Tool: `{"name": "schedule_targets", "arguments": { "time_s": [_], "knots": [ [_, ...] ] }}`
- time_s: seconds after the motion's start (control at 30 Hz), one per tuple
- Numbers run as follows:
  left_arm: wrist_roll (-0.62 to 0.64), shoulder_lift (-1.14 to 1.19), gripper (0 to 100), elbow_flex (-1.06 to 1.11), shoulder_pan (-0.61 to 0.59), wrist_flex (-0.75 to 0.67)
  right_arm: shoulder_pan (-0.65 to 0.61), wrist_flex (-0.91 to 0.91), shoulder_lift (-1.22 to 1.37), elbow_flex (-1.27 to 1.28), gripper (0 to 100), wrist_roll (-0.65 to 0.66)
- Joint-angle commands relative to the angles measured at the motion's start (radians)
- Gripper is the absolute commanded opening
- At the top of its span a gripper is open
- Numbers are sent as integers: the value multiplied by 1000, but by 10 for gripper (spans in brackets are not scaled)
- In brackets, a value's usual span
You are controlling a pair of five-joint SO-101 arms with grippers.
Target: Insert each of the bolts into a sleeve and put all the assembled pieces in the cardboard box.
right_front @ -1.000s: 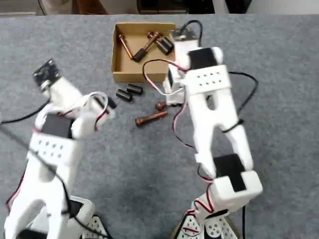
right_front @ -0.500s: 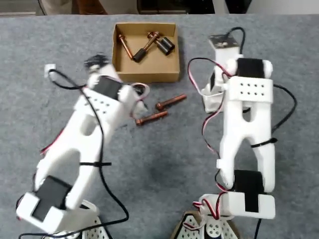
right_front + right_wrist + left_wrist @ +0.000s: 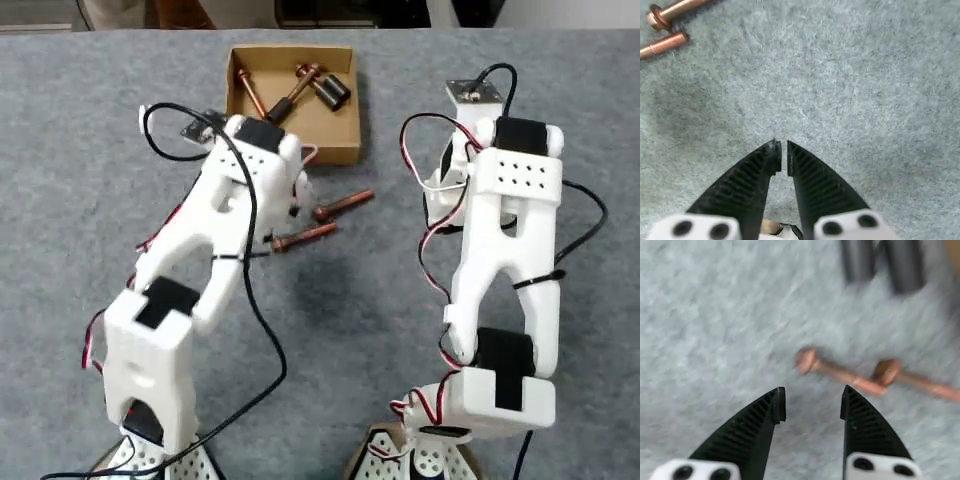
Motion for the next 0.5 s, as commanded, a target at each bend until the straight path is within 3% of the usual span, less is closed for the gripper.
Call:
{"name": "schedule_targets", "arguments": {
  "time_s": [0.0,0.23,0.47],
  "knots": [
    [64,50,189,-183,3,57,19,-29,15,-2,27,6],
    [181,216,190,-255,-37,138,19,-29,59,-5,27,6],
    [201,317,190,-367,-55,144,19,-49,117,-8,27,6]
  ]
}}
